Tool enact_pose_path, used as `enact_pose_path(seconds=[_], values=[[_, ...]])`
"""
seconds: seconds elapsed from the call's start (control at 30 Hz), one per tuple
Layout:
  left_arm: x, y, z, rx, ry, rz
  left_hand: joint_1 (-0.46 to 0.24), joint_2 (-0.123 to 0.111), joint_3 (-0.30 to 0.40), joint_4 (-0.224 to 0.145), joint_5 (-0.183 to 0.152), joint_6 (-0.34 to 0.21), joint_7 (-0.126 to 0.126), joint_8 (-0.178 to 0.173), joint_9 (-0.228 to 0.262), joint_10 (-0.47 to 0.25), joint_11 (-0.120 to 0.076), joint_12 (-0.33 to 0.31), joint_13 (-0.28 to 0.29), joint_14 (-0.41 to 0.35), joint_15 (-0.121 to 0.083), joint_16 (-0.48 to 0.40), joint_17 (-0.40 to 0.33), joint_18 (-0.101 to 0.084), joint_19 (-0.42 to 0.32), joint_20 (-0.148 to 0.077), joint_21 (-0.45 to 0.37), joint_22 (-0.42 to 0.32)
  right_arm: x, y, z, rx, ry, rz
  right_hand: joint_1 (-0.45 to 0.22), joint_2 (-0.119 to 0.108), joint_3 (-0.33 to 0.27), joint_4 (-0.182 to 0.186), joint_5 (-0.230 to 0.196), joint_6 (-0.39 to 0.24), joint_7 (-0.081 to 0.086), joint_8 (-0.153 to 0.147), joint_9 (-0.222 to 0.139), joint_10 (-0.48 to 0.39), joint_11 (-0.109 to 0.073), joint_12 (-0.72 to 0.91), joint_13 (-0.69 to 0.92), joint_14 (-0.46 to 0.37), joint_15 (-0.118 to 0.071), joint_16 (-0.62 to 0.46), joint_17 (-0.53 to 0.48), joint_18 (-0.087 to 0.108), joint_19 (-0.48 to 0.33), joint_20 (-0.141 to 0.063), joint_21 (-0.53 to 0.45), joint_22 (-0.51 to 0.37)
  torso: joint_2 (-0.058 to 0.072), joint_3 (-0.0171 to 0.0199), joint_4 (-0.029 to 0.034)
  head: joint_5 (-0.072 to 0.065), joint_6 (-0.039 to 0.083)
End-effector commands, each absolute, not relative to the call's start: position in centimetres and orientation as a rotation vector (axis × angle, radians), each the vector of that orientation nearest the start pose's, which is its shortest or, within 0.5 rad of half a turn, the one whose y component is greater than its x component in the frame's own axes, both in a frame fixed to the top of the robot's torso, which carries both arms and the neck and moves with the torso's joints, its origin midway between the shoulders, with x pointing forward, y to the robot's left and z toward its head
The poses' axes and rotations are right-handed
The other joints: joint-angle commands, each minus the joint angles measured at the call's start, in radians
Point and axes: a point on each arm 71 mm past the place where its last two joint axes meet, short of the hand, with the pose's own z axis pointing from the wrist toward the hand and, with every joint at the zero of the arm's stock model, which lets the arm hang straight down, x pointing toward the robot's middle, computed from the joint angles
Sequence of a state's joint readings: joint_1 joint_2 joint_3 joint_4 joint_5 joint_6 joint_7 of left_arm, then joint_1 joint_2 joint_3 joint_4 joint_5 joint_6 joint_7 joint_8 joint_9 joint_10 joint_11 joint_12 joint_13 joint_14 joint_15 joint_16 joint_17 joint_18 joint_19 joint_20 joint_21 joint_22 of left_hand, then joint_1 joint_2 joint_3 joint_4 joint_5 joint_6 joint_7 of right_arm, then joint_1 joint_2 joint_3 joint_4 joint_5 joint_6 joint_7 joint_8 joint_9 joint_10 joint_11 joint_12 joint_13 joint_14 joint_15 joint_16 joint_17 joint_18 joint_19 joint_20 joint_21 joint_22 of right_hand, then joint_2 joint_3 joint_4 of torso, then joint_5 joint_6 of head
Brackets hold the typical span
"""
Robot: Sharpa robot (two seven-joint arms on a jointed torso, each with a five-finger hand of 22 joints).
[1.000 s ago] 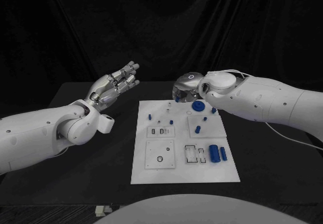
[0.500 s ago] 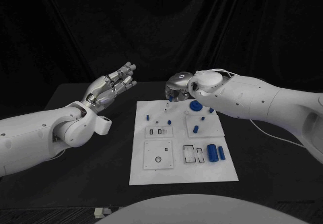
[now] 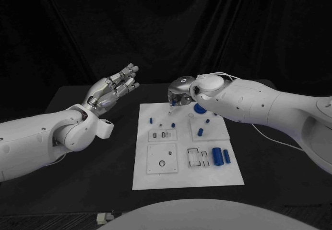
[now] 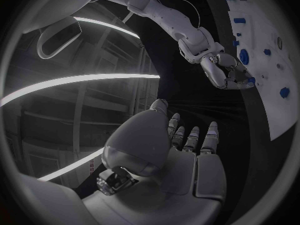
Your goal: Assemble the parts on the task board
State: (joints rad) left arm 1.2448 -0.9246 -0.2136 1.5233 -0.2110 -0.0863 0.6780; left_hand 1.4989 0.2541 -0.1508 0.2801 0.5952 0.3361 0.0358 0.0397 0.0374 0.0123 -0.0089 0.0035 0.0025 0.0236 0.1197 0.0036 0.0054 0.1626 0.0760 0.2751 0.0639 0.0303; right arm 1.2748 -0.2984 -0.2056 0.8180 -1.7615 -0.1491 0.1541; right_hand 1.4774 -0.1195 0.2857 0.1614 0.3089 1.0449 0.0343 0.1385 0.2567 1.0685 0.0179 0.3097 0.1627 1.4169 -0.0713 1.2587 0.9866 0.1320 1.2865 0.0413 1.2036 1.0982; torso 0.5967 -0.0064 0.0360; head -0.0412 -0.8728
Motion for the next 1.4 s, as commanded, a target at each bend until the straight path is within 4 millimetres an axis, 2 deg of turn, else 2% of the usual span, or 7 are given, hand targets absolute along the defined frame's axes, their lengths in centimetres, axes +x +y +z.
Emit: enact_pose_path(seconds=[0.03, 0.9, 1.0, 1.4], values=[[46.0, 23.6, -19.2, -0.677, 1.394, -1.767, 0.010, 0.001, 0.005, 0.001, 0.005, 0.005, -0.001, 0.002, 0.002, -0.002, 0.007, 0.000, 0.001, -0.002, 0.006, 0.003, 0.001, 0.017, -0.002, -0.001, -0.004, 0.000, 57.1, -10.0, -23.2, -0.790, 1.709, 0.419, -0.007, 0.005, 0.004, -0.002, 0.001, -0.008, -0.002, -0.004, 0.003, 0.001, 0.006, -0.008, 0.000, -0.003, 0.006, -0.001, -0.002, -0.020, 0.006, 0.004, 0.006, 0.003, 0.000, -0.0002, 0.0001, 0.003, 0.000], [46.0, 23.7, -19.3, -0.679, 1.398, -1.766, 0.015, 0.000, 0.012, 0.000, 0.008, 0.014, 0.006, 0.003, 0.003, -0.001, 0.013, 0.000, 0.001, -0.002, 0.011, 0.003, 0.001, 0.018, 0.003, 0.004, 0.000, 0.002, 56.8, -9.0, -23.5, -0.780, 1.661, 0.440, -0.008, 0.013, 0.011, -0.006, 0.001, -0.021, -0.001, -0.012, 0.012, 0.008, 0.007, -0.010, 0.004, -0.013, 0.009, -0.011, -0.020, -0.025, 0.011, 0.007, 0.021, 0.029, 0.000, -0.0002, 0.0004, 0.018, 0.000], [46.0, 23.7, -19.2, -0.679, 1.397, -1.765, 0.016, -0.001, 0.014, 0.000, 0.008, 0.016, 0.008, 0.003, 0.003, -0.001, 0.015, 0.000, 0.001, -0.004, 0.008, 0.002, 0.000, 0.018, 0.003, 0.004, -0.001, 0.001, 56.9, -9.0, -23.5, -0.780, 1.663, 0.438, -0.009, 0.014, 0.013, -0.009, 0.004, -0.022, -0.001, -0.013, 0.017, 0.003, 0.008, -0.014, 0.004, -0.031, 0.010, -0.038, -0.062, -0.021, -0.006, 0.008, 0.004, 0.012, 0.000, -0.0006, 0.0001, 0.018, 0.000], [46.1, 23.7, -19.2, -0.677, 1.392, -1.764, 0.018, -0.002, 0.017, -0.001, 0.010, 0.013, 0.008, 0.002, 0.002, -0.004, 0.014, -0.001, 0.000, -0.005, 0.004, 0.002, 0.000, 0.018, 0.003, 0.004, 0.000, 0.001, 56.9, -9.0, -23.8, -0.775, 1.682, 0.425, -0.010, 0.014, 0.017, -0.016, 0.011, -0.021, -0.004, -0.014, 0.027, -0.012, 0.012, -0.027, 0.004, -0.040, 0.013, -0.049, -0.073, -0.021, -0.013, 0.011, 0.000, 0.015, 0.000, -0.0011, -0.0001, 0.018, 0.000]])
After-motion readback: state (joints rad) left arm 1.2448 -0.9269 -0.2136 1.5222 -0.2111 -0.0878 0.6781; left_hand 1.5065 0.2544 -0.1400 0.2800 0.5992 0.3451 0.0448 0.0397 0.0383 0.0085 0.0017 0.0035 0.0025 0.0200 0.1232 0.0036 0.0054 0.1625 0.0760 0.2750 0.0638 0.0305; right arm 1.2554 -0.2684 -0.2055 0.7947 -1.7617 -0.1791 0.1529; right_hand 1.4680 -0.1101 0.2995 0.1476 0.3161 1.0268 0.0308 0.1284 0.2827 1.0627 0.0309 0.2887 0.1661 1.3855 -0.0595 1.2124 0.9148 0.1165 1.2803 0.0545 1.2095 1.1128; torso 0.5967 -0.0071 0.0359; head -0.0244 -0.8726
